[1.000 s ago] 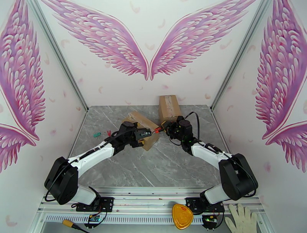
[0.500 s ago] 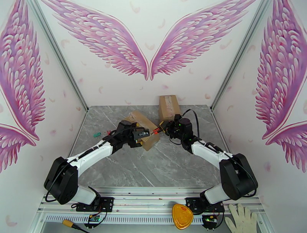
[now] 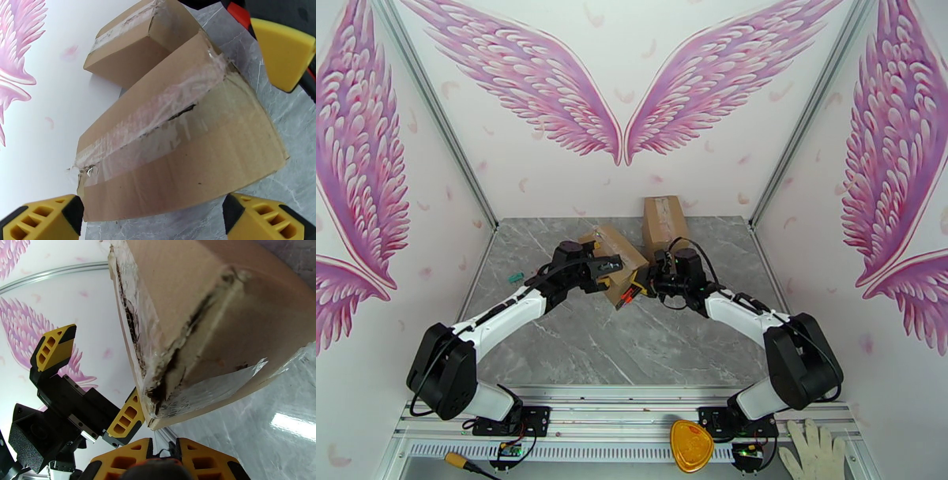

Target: Unpack the express box

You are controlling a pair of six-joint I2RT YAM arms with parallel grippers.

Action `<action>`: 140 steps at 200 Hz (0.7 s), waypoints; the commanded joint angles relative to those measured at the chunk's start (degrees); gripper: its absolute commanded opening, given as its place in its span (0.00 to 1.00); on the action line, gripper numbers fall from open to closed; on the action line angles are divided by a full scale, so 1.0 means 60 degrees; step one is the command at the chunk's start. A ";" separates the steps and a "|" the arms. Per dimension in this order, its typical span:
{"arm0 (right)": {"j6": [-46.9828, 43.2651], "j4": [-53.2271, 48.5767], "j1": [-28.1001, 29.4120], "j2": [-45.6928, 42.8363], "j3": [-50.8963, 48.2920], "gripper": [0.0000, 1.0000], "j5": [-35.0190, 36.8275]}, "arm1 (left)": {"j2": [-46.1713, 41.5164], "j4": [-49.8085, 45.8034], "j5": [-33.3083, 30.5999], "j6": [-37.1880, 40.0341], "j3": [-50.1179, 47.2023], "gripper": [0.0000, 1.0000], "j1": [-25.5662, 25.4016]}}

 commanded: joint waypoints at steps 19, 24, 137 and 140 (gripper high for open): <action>-0.0297 -0.0140 -0.0305 -0.0488 0.0132 0.00 0.0156 | -0.0281 0.0091 -0.0082 -0.0129 0.0051 0.99 0.0010; -0.0336 -0.0189 -0.0321 -0.0540 0.0152 0.00 0.0228 | -0.0304 0.0094 -0.0075 -0.0172 0.0036 0.99 0.0019; -0.1295 -0.0519 -0.3000 -0.2804 -0.1649 0.00 0.1802 | -0.0946 0.0736 -0.2346 -0.5002 0.0447 0.99 0.0083; -0.1255 -0.0461 -0.3090 -0.2829 -0.1751 0.00 0.1816 | -0.0961 0.0852 -0.2492 -0.5224 0.0456 0.99 0.0102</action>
